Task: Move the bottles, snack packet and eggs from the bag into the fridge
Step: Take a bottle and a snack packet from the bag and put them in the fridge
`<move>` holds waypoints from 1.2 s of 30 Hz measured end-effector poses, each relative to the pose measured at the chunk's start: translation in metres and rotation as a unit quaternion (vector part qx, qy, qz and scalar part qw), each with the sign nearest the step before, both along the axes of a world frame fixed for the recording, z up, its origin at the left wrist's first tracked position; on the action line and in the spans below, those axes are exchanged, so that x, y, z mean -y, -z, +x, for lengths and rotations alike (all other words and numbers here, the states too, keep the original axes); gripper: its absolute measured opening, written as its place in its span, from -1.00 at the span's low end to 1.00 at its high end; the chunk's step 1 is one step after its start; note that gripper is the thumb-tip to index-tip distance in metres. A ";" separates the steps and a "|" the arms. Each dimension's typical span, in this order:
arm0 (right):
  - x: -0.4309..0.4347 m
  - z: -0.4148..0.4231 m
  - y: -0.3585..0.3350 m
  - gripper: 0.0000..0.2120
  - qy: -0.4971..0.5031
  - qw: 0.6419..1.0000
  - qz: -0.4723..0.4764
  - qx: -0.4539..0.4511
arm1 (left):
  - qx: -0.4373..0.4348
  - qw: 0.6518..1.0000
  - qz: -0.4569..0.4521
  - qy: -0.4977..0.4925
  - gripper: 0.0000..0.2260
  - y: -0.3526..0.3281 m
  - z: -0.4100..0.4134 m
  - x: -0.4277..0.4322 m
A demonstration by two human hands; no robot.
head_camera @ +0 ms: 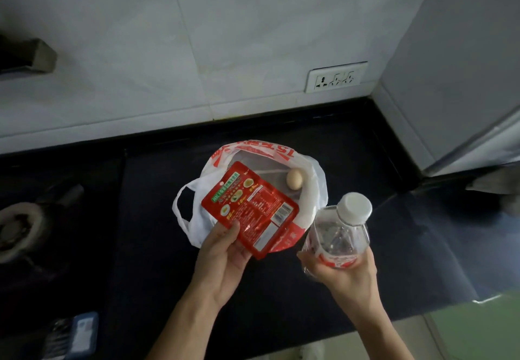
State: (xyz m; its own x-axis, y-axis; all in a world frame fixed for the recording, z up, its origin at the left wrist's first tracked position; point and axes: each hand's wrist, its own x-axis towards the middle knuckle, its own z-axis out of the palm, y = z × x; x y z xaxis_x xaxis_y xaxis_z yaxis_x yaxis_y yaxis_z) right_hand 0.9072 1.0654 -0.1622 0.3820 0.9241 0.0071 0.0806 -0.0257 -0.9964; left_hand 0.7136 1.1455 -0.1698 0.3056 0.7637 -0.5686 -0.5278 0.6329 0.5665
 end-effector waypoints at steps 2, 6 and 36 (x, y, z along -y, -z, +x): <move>0.011 0.007 -0.008 -0.38 0.006 1.000 -0.002 0.004 | 0.028 0.999 0.012 0.012 -0.65 -0.015 -0.002 0.014; 0.029 0.019 -0.021 -0.37 0.049 0.999 -0.002 -0.001 | 0.091 0.996 0.021 0.000 -0.65 -0.046 -0.003 0.039; 0.006 -0.007 -0.091 -0.51 -0.177 0.982 0.047 -0.040 | -0.215 0.965 0.093 -0.115 -0.68 -0.114 -0.018 0.101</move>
State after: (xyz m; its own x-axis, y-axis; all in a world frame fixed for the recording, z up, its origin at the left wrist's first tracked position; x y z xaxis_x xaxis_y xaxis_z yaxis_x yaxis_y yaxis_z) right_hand 0.9000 1.0589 -0.0707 0.0388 0.9959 0.0821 -0.0102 0.0826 -0.9965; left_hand 0.6952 1.0445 -0.0559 -0.1190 0.8842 -0.4517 -0.3326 0.3932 0.8572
